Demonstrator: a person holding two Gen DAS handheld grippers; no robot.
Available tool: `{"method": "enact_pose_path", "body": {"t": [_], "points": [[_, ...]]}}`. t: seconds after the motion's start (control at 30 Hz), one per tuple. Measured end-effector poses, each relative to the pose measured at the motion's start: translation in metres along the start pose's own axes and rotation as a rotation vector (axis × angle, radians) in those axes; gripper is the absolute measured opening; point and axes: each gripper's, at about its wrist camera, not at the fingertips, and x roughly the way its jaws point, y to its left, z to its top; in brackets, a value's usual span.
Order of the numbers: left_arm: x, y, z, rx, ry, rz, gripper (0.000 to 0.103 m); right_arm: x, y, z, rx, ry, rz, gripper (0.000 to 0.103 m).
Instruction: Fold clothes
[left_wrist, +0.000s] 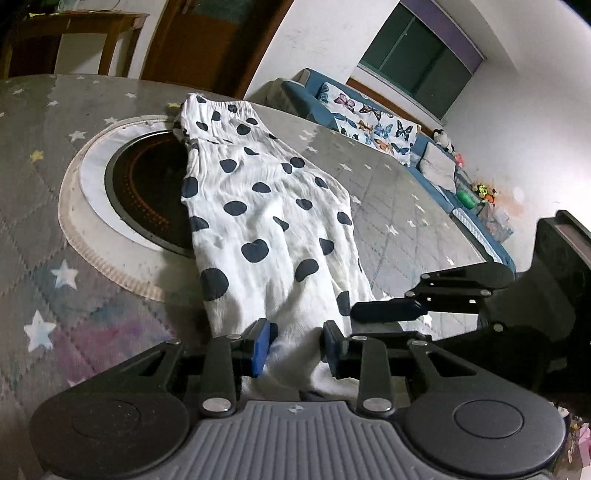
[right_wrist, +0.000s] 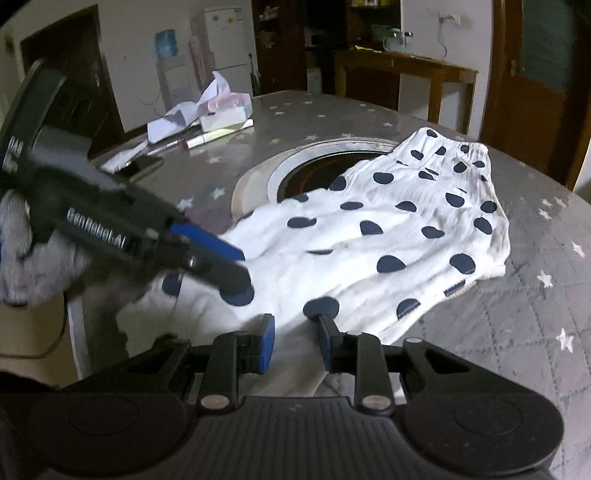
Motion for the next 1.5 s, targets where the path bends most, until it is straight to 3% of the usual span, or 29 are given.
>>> {"method": "enact_pose_path", "body": {"t": [0.33,0.87,1.0,1.13,1.33,1.5], "points": [[-0.006,-0.019,-0.012,0.036,0.056,0.009,0.037,-0.019,0.008,-0.016,-0.027,0.049,0.017,0.026],[-0.016,-0.040,-0.019,0.113,0.092,0.003,0.055,-0.038,0.020,-0.027,-0.035,0.090,0.044,0.026],[-0.027,-0.039,-0.004,0.138,0.038,0.002,0.057,-0.048,0.007,-0.017,-0.001,0.060,0.049,0.036],[-0.021,-0.035,0.007,0.137,0.000,0.013,0.058,-0.049,-0.013,-0.001,0.022,0.017,-0.028,0.036],[0.005,-0.029,0.008,0.139,0.039,0.020,0.058,-0.024,-0.044,0.031,0.073,-0.027,-0.101,0.036],[0.010,-0.024,0.006,0.124,0.057,0.007,0.060,0.025,-0.067,0.065,0.114,-0.018,-0.103,0.037]]}}
